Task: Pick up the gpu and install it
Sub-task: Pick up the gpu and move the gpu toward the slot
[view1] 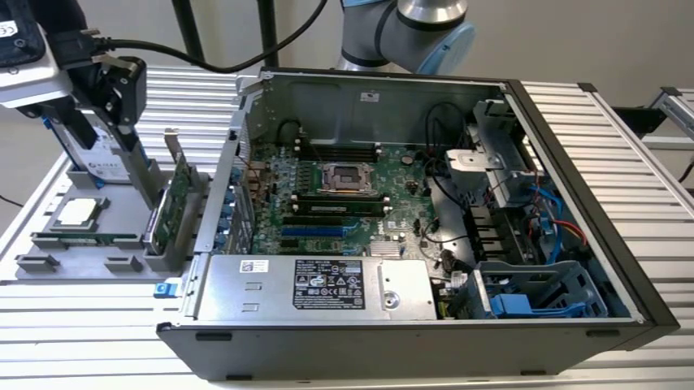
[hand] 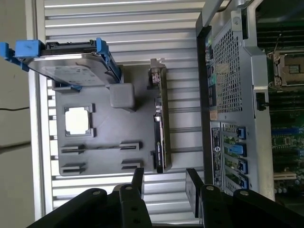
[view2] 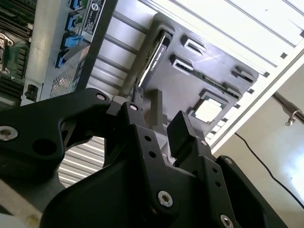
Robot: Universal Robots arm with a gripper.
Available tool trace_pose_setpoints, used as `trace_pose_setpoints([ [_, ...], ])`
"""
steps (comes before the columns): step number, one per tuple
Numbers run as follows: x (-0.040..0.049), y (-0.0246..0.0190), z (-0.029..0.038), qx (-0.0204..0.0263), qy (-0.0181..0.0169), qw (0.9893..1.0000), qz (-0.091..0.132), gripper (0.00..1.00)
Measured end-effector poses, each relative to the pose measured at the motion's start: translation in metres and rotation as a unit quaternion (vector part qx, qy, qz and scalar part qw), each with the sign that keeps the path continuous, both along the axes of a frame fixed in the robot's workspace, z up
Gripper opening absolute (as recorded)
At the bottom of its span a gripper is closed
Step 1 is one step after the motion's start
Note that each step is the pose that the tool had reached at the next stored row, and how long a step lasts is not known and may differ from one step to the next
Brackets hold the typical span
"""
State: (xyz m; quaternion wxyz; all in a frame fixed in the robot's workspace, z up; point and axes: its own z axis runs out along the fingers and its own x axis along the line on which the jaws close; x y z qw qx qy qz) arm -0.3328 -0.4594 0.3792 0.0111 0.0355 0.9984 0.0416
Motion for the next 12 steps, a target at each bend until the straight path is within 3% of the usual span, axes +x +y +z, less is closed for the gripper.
trace_pose_setpoints([
  [12, 0.0015, 0.0000, -0.0033, -0.0001, 0.0000, 1.0000, 0.000, 1.00],
])
